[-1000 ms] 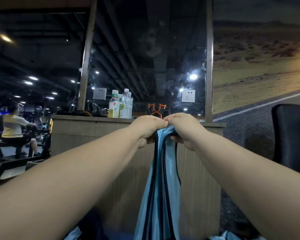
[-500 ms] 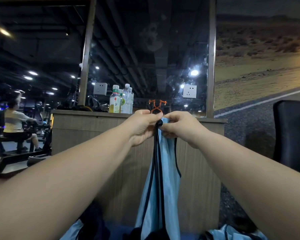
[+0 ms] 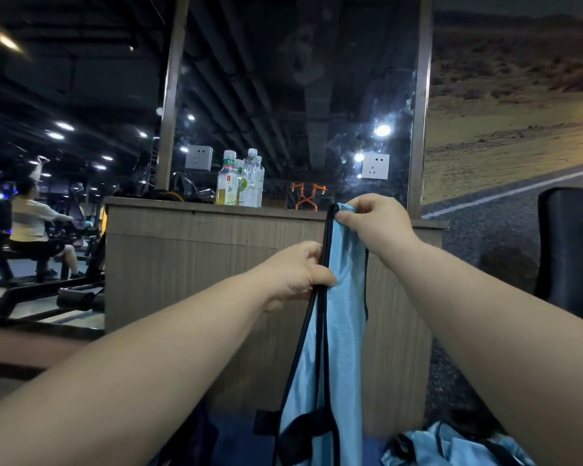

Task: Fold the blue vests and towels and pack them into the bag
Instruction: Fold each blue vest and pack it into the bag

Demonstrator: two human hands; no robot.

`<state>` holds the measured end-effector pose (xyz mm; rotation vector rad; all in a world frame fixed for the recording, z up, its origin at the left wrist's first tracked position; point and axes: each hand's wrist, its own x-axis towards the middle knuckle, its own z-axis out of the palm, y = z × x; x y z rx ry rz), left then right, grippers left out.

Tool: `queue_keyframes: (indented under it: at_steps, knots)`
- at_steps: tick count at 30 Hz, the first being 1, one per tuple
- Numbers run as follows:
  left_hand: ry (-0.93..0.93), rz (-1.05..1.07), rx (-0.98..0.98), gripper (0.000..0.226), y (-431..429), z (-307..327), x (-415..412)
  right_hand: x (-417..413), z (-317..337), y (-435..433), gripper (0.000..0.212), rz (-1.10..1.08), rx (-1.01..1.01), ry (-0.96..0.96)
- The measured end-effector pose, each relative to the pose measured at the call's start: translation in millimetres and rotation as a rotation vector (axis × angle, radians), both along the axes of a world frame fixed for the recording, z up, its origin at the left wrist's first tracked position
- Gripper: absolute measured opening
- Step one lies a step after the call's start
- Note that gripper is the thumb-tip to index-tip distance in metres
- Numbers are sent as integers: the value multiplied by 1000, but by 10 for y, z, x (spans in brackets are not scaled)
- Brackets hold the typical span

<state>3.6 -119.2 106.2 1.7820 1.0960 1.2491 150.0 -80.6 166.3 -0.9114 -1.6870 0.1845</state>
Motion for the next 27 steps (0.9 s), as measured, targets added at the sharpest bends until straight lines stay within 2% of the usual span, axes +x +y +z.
queue_keyframes:
  at_steps: [6, 10, 13, 16, 20, 22, 24, 27]
  knots:
    - [158, 20, -76, 43, 59, -191, -87, 116, 18, 95, 21, -170, -41, 132]
    - [210, 51, -107, 19, 120, -324, -169, 177, -36, 141, 13, -136, -106, 310]
    - [216, 65, -133, 14, 145, -371, -202, 165, -161, 131, 8, -70, -157, 375]
    - [203, 91, -152, 14, 184, -414, -199, 109, -356, 127, 13, 19, -231, 212]
    - [189, 142, -133, 15, 264, -469, -168, 50, -655, 133, 13, 193, -318, -217]
    - [205, 125, -117, 12, 306, -504, -178, 20, -772, 130, 28, 259, -385, -373]
    - [227, 114, -111, 6, 344, -543, -203, -1, -834, 147, 40, 293, -427, -437]
    - [248, 147, -126, 15, 373, -589, -252, 29, -876, 160, 53, 286, -485, -577]
